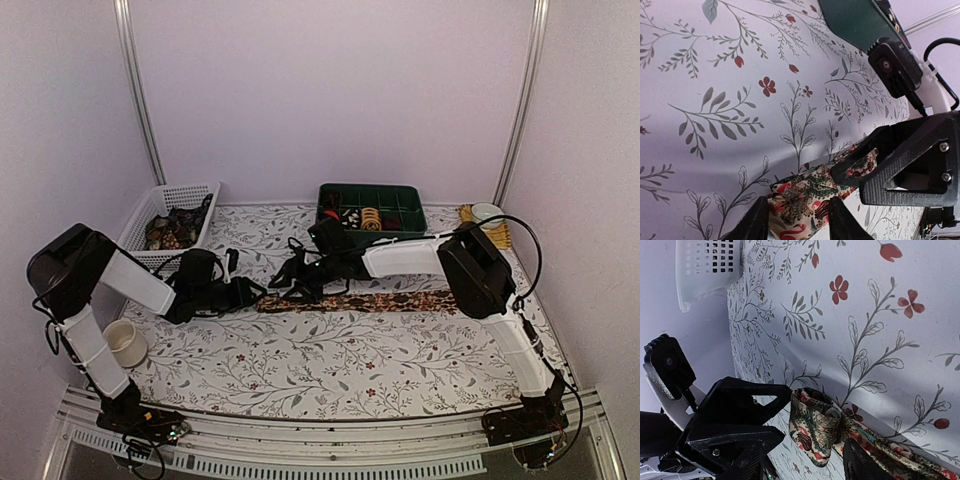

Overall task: Roll the ties
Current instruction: Roll the tie at the center of the board.

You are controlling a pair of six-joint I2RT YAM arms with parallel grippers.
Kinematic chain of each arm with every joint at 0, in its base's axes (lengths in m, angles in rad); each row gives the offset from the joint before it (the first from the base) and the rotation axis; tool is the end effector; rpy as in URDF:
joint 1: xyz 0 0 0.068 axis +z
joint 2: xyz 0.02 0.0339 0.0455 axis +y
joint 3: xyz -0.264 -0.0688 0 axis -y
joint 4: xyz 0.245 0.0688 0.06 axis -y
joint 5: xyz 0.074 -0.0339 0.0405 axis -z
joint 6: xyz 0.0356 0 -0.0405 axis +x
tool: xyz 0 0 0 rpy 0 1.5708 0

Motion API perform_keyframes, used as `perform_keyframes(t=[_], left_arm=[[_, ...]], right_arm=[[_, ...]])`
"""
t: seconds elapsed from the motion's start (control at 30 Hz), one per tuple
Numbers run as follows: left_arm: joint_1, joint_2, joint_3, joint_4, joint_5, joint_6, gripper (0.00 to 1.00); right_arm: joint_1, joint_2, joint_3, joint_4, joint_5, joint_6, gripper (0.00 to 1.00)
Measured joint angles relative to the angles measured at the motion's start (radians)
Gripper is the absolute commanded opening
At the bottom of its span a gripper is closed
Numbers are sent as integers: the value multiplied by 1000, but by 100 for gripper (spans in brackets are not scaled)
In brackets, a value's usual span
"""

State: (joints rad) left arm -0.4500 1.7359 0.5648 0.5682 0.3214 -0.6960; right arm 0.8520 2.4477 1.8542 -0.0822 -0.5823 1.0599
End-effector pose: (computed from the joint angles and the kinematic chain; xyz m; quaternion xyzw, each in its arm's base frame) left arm 0.2677 -0.1418 0.1105 -0.0333 0.8763 -0.3680 0.3091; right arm 0.3412 0.4197 0.1302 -0.0339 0.8718 0.4879 0.0277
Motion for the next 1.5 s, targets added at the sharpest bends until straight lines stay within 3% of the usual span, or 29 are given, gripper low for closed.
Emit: perform_keyframes(t=[0.73,1.0,1.5], left_arm=[[5,20,-54,91,19,9,37],[17,34,-58,117,42,15,37],[34,-10,-112,103,52,-21,44]], right_arm=[[3,66,19,53,-68,67,29],[6,77,22,75,-97,91,0],[5,89,24,84,-158,100,0]])
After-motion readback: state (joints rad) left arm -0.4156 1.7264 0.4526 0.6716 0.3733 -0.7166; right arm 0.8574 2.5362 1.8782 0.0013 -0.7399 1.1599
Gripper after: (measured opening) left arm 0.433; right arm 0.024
